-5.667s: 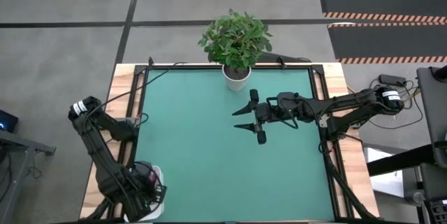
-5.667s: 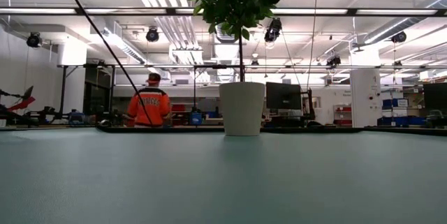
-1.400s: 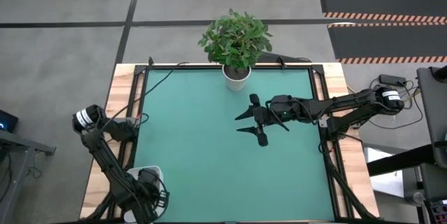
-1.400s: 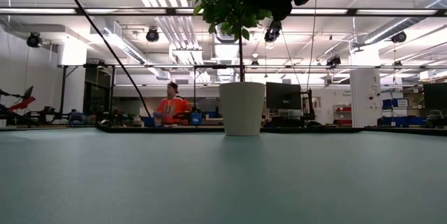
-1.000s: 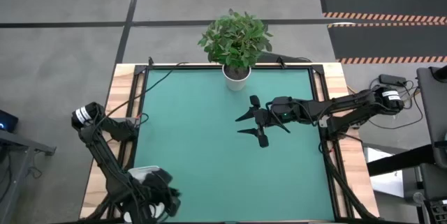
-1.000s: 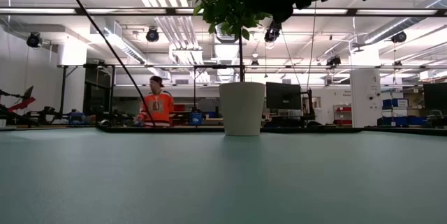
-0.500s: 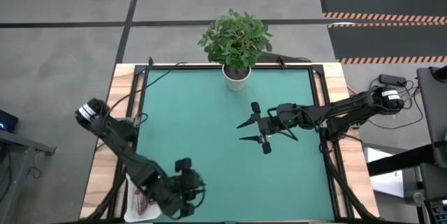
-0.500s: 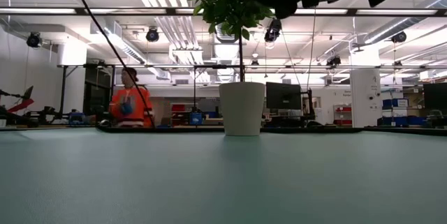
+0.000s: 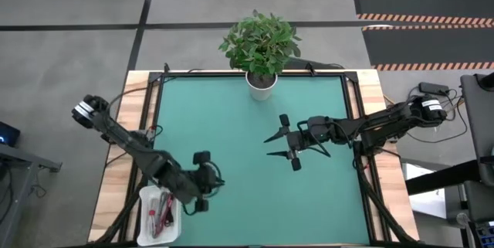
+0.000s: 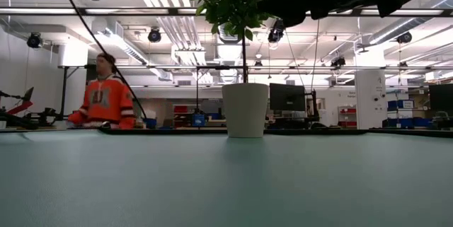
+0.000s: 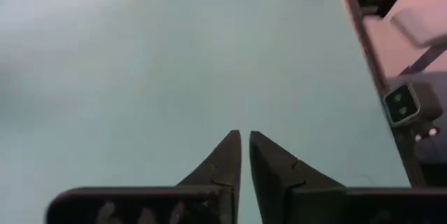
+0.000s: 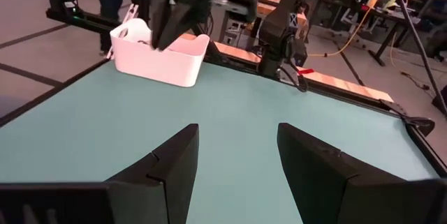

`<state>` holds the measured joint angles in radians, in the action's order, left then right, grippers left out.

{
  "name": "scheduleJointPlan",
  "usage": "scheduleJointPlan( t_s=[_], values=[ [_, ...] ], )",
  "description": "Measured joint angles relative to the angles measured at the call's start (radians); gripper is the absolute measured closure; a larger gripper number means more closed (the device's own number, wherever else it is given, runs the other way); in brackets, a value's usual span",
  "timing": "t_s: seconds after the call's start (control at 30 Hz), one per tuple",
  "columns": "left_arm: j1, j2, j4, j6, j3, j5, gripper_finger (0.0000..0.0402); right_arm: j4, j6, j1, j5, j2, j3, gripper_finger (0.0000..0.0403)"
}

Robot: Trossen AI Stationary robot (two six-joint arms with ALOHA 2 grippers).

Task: Pick and place USB-C Cables
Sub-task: Return to Home Position

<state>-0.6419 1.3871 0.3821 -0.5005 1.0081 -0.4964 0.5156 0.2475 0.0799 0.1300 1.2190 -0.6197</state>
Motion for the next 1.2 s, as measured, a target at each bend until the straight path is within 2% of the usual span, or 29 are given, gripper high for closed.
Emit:
scheduleJointPlan(
  t_s=[0.1,0.37,0.6,0.9,1.2],
  values=[
    [0.017,-0.099,-0.096,0.047,-0.111,0.001,0.0399,0.001,0.01,-0.007,0.0,0.0,0.0,0.0216],
    [0.062,-0.398,-0.252,0.085,-0.409,-0.001,0.0401,0.025,0.027,-0.087,0.0,-0.003,0.002,0.0216],
    [0.101,-0.634,-0.408,0.176,-0.621,-0.007,0.0401,0.028,0.028,-0.169,0.009,-0.012,0.027,0.0216],
    [0.113,-0.869,-0.483,0.195,-0.797,-0.009,0.0401,0.161,0.017,-0.239,0.012,-0.084,0.161,0.0216],
    [0.113,-1.011,-0.495,0.195,-0.908,-0.009,0.0401,0.18,0.017,-0.289,0.011,-0.249,0.291,0.0216]
  ],
)
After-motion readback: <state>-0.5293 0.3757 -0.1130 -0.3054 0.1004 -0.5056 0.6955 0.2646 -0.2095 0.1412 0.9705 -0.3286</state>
